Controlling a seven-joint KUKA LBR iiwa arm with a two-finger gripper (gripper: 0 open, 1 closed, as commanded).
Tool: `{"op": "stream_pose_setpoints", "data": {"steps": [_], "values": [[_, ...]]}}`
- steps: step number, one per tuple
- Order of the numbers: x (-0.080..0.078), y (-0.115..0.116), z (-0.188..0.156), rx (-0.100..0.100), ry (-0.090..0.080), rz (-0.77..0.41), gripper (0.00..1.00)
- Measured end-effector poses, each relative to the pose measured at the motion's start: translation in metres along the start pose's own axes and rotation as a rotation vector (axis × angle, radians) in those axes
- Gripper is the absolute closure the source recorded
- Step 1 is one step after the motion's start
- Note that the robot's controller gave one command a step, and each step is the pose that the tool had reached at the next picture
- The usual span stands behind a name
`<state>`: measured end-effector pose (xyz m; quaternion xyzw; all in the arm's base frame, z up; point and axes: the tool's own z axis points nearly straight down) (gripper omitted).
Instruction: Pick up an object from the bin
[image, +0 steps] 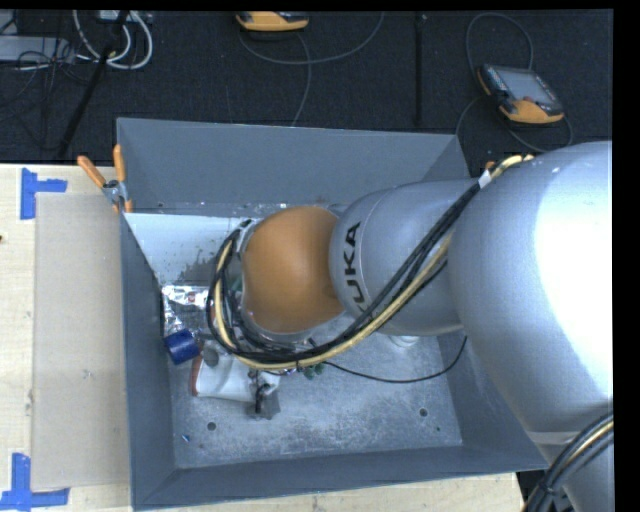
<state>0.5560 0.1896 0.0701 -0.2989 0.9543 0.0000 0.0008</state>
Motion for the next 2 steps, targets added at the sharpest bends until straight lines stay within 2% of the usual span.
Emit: {"op": "stream_pose_setpoints", "data": {"steps": [1,2], "values": [[0.000,0.002,0.000,-0.002,0.002,0.000,1.00],[-0.001,0.002,-0.042,0.000,0.000,0.004,1.00]]}}
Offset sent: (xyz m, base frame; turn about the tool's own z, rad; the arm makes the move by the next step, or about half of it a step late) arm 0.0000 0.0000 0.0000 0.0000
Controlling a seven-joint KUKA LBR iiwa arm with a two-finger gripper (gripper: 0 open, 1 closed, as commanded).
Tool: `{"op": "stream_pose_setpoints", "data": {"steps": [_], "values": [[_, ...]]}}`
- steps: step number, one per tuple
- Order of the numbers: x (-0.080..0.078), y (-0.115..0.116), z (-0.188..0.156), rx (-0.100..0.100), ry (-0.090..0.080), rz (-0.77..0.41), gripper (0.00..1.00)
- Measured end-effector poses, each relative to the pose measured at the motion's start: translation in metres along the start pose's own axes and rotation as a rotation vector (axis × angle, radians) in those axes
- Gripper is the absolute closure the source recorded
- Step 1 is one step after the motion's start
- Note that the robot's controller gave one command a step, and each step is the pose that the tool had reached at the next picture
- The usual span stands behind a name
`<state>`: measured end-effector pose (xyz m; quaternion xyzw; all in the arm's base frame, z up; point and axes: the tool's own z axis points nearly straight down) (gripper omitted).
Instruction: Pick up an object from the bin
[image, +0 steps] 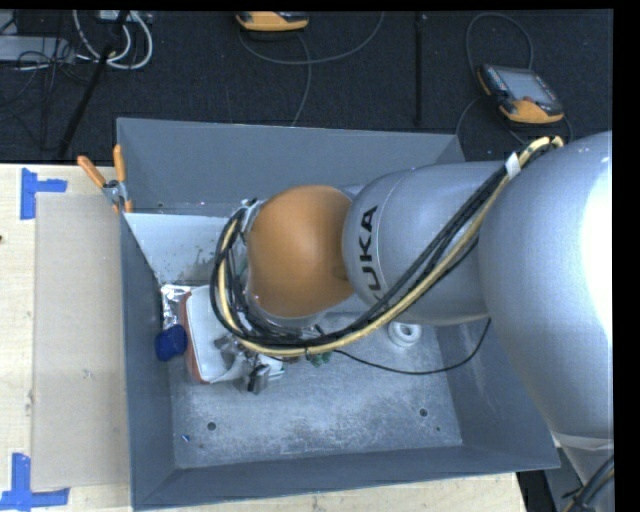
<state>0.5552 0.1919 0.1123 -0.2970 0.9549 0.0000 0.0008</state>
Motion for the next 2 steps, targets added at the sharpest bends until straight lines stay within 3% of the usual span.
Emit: {"op": "stream_pose_setpoints", "data": {"steps": [2], "values": [[-0.001,0.000,-0.028,-0.001,0.001,0.009,1.00]]}}
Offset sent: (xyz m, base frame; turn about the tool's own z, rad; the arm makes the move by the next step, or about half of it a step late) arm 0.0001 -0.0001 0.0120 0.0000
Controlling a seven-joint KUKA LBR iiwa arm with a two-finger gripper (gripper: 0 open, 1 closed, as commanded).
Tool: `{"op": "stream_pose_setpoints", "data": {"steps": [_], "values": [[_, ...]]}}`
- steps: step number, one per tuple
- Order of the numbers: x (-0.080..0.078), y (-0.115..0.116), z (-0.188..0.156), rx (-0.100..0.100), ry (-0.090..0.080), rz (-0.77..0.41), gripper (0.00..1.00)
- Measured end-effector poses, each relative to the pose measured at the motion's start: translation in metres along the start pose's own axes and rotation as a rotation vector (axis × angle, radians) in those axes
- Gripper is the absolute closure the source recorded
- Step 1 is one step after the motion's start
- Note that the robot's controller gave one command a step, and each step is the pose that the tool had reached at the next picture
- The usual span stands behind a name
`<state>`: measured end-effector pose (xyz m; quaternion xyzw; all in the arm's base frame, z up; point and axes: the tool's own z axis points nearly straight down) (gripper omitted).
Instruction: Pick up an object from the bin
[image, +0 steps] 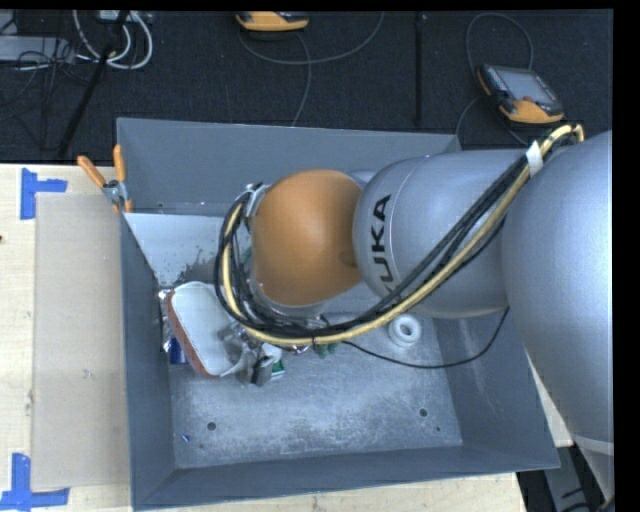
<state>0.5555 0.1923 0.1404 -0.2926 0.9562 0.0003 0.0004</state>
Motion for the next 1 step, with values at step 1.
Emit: {"op": "stream_pose_setpoints", "data": {"steps": [1], "values": [[-0.0006,0.0005,-0.0234,0.000,-0.001,0.005,1.00]]}}
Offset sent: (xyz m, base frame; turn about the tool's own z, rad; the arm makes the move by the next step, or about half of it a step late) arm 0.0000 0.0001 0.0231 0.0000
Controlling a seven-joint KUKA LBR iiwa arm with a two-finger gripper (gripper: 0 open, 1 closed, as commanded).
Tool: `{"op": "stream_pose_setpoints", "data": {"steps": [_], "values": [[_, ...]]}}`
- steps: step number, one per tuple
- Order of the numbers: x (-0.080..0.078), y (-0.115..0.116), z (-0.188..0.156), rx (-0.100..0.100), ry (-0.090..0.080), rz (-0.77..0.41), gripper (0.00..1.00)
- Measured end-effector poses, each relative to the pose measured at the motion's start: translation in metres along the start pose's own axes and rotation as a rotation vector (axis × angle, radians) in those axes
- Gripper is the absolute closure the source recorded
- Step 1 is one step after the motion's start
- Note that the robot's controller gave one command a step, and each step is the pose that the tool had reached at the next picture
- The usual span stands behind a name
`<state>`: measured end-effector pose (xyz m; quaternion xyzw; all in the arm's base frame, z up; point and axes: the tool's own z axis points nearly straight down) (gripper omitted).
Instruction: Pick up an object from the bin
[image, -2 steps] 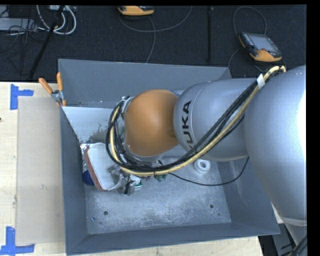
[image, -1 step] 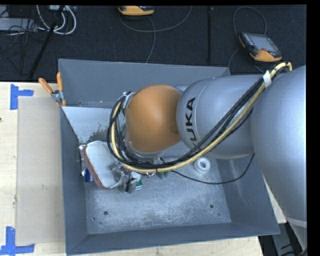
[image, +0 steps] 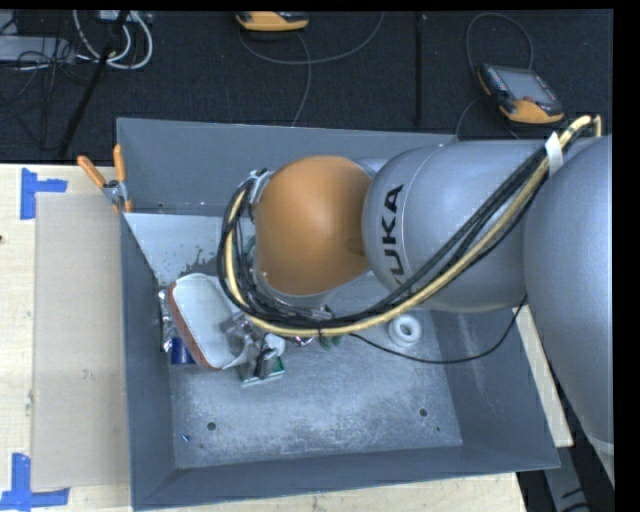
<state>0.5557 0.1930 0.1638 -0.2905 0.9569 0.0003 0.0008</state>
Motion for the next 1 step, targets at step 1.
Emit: {"op": "stream_pose_setpoints", "data": {"steps": [1], "values": [[-0.0003,-0.0001,-0.0072,-0.001,0.001,0.004,1.00]]}}
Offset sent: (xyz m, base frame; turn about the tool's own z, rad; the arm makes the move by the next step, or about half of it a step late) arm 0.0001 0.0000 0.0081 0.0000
